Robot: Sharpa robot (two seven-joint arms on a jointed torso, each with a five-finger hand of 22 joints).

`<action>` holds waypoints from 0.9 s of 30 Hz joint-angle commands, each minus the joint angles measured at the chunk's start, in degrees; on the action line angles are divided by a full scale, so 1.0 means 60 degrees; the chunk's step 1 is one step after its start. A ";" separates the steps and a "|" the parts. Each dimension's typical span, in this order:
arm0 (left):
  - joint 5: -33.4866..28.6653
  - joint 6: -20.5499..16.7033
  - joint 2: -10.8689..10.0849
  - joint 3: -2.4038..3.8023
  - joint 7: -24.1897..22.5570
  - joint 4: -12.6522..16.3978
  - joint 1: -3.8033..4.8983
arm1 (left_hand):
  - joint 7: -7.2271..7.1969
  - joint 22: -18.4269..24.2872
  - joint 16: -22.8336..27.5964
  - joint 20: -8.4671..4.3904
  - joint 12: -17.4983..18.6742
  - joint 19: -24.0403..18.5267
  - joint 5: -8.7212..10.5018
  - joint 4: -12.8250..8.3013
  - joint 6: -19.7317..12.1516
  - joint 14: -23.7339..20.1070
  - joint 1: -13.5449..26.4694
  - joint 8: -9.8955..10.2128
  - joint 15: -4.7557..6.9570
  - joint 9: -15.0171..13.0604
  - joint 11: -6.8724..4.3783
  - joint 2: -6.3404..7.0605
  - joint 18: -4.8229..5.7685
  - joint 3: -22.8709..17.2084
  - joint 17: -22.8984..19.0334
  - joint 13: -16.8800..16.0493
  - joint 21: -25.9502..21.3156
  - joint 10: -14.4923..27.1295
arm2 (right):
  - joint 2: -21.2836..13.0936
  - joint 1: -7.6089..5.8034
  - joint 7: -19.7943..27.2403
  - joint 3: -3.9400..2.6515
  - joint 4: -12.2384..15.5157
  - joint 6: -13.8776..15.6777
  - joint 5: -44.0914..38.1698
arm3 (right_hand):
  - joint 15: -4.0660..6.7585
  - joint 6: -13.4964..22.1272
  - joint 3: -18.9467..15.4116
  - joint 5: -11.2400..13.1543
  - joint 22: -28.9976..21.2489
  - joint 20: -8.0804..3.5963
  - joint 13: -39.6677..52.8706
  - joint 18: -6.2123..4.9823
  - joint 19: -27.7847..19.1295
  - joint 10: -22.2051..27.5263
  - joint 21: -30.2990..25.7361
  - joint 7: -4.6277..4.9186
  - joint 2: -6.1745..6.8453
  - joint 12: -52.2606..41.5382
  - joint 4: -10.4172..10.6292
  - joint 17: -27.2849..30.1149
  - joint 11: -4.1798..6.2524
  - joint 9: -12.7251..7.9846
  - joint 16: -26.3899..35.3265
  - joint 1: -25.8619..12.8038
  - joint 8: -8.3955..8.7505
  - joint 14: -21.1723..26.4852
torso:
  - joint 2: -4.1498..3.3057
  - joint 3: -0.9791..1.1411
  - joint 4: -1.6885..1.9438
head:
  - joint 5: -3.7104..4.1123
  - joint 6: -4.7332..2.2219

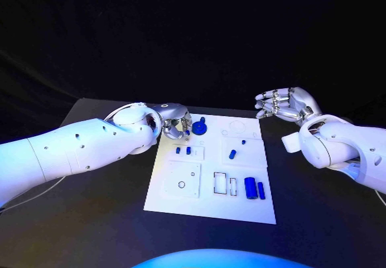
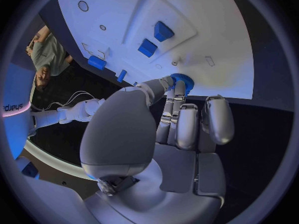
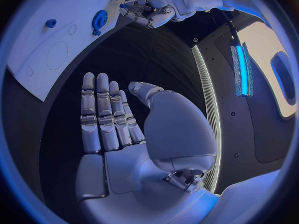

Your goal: Assemble the parts on the task board

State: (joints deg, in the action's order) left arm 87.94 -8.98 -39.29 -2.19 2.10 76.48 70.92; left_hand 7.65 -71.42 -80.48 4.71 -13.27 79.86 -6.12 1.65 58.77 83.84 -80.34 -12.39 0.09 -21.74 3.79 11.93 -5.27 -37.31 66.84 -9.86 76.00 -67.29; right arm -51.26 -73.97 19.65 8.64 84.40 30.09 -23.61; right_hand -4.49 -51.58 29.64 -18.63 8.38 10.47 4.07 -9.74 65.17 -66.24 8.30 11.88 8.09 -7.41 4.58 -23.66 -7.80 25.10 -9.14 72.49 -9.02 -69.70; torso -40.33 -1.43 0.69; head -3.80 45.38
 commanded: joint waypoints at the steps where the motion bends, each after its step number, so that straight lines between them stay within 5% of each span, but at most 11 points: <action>1: -0.0240 0.0336 0.0022 0.0005 -0.0093 -0.0044 0.0003 | -0.0009 0.0009 -0.0034 -0.0011 0.0058 0.0019 0.0033 0.0034 0.0085 -0.0026 0.0104 -0.0035 0.0068 -0.0017 -0.0001 0.0030 0.0123 0.0012 -0.0026 -0.0003 0.0048 -0.0073 | 0.0008 0.0005 0.0078 -0.0001 0.0009 -0.0070 -0.0081 | -0.0014 0.0016 -0.0001 -0.0045 -0.0010 0.0011 -0.0013 -0.0112 -0.0023 -0.0032 -0.0027 0.0033 -0.0039 0.0052 0.0075 -0.0010 -0.0025 0.0003 0.0050 -0.0089 0.0052 0.0058 | -0.0007 -0.0001 -0.0021 | -0.0028 0.0010; 27: -0.0343 0.0954 0.0175 -0.0060 -0.0057 -0.0291 -0.0014 | -0.0007 0.0038 -0.0016 -0.0011 0.0079 0.0002 0.0041 0.0042 0.0085 -0.0039 0.0132 -0.0031 0.0064 -0.0017 0.0003 0.0045 0.0117 0.0023 -0.0071 -0.0002 0.0025 -0.0071 | 0.0013 0.0005 0.0083 -0.0001 0.0035 -0.0051 -0.0082 | -0.0014 0.0017 -0.0004 -0.0041 -0.0021 0.0014 -0.0015 -0.0114 -0.0021 -0.0037 -0.0033 0.0032 -0.0039 0.0066 0.0090 -0.0015 -0.0025 0.0004 0.0056 -0.0106 0.0054 0.0057 | -0.0006 0.0003 -0.0016 | -0.0058 0.0054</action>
State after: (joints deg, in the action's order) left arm 86.39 -4.70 -38.41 -2.56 2.14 74.75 70.85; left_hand 7.65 -71.24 -80.48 4.71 -13.03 79.86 -6.12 1.65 58.76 83.63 -80.12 -12.38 0.29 -21.79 3.79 12.16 -5.27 -37.31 66.46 -9.85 75.99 -67.29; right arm -51.21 -73.97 19.65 8.64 84.51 30.10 -23.62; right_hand -4.49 -51.58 29.64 -18.63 8.31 10.47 4.07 -9.74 65.17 -66.24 8.30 11.88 7.84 -7.41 4.90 -23.70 -7.80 25.10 -9.14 72.24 -9.02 -69.70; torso -40.37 -1.41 0.55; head -4.16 45.69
